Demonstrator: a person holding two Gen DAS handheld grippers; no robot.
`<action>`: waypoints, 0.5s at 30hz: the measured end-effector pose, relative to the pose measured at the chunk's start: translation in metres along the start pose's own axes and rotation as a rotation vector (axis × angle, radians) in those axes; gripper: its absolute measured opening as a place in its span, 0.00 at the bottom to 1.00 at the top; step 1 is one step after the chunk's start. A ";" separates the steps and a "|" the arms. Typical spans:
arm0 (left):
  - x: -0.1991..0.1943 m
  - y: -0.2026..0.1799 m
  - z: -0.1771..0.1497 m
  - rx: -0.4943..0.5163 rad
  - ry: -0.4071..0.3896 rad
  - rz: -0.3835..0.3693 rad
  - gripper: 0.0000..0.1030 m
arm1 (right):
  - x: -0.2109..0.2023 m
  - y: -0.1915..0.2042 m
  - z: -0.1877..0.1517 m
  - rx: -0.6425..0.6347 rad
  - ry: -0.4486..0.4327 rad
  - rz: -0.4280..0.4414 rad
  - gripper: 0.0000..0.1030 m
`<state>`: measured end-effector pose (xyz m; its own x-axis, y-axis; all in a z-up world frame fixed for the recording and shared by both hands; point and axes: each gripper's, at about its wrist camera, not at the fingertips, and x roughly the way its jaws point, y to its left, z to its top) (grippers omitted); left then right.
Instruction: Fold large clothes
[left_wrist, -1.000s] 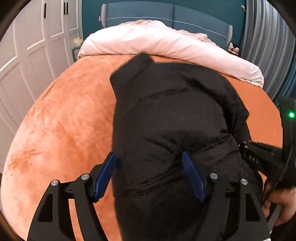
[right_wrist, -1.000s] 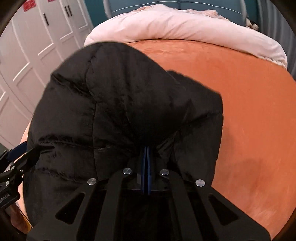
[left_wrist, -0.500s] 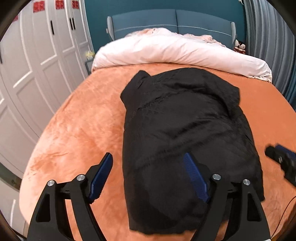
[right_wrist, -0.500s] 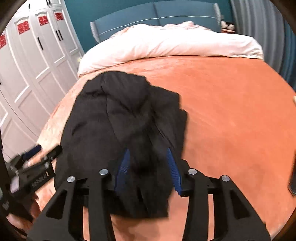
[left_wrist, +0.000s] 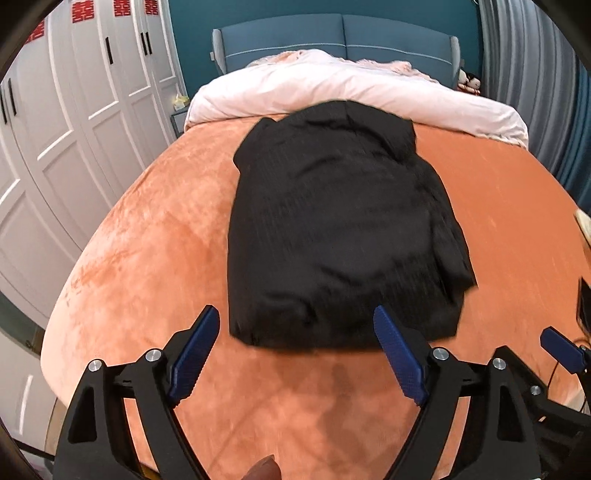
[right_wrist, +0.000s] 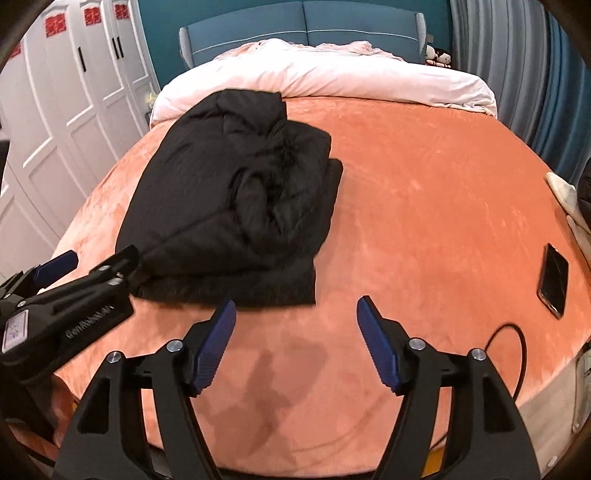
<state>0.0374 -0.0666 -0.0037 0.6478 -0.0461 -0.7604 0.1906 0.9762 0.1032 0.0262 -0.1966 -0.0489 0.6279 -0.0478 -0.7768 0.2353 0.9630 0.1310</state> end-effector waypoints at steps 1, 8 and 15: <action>-0.002 -0.002 -0.005 0.004 0.006 -0.005 0.81 | -0.001 0.001 -0.003 -0.004 0.002 -0.002 0.64; -0.014 -0.008 -0.031 0.015 0.012 0.005 0.82 | -0.011 0.008 -0.027 -0.028 -0.003 -0.069 0.72; -0.022 -0.008 -0.041 -0.007 0.018 -0.006 0.82 | -0.017 0.011 -0.035 -0.032 -0.011 -0.073 0.72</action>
<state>-0.0093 -0.0647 -0.0141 0.6333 -0.0483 -0.7724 0.1892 0.9774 0.0940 -0.0079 -0.1762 -0.0557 0.6178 -0.1209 -0.7770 0.2568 0.9649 0.0540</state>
